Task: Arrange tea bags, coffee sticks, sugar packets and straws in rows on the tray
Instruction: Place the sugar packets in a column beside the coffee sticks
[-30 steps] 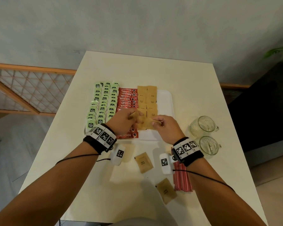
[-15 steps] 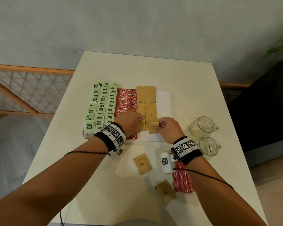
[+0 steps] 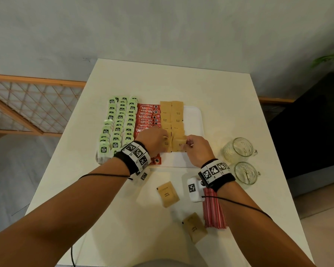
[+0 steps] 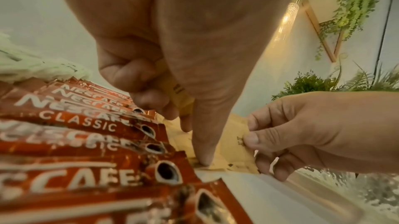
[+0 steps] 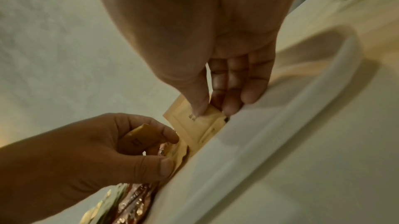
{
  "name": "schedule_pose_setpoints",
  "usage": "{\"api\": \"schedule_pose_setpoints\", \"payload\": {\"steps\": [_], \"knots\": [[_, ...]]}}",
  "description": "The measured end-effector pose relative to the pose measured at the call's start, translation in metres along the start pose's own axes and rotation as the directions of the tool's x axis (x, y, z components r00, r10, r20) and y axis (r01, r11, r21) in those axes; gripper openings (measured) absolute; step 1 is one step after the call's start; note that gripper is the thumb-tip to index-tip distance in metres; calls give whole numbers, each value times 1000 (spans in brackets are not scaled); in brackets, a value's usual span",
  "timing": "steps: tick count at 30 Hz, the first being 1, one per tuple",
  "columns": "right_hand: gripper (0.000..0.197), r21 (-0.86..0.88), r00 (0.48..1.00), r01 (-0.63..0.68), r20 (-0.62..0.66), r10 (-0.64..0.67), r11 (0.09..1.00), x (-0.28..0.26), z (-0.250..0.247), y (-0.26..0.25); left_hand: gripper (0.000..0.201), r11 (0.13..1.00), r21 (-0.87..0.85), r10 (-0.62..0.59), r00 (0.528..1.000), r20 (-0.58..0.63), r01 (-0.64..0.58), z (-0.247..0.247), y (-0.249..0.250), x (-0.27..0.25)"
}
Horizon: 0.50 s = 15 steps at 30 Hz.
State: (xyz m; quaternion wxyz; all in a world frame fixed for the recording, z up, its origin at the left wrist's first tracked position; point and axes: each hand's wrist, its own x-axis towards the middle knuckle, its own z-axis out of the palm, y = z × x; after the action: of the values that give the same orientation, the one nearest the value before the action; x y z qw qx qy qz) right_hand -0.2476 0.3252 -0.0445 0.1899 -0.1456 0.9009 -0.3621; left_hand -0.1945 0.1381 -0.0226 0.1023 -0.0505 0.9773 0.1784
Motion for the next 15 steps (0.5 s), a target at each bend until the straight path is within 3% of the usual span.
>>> {"api": "schedule_pose_setpoints", "payload": {"steps": [3,11,15], "knots": [[20,-17,999,8,40,-7,1000,-2,-4,-3,38,999,-35,3,1000,-1,-3,-2,-3,-2],[29,-50,988,46,149,-38,998,-13,2,-15,30,987,-162,13,999,-44,-20,-7,-20,-17],[26,-71,995,-2,100,9,997,-9,21,-16,35,976,-215,-23,1000,-5,21,-6,-23,-24]]}}
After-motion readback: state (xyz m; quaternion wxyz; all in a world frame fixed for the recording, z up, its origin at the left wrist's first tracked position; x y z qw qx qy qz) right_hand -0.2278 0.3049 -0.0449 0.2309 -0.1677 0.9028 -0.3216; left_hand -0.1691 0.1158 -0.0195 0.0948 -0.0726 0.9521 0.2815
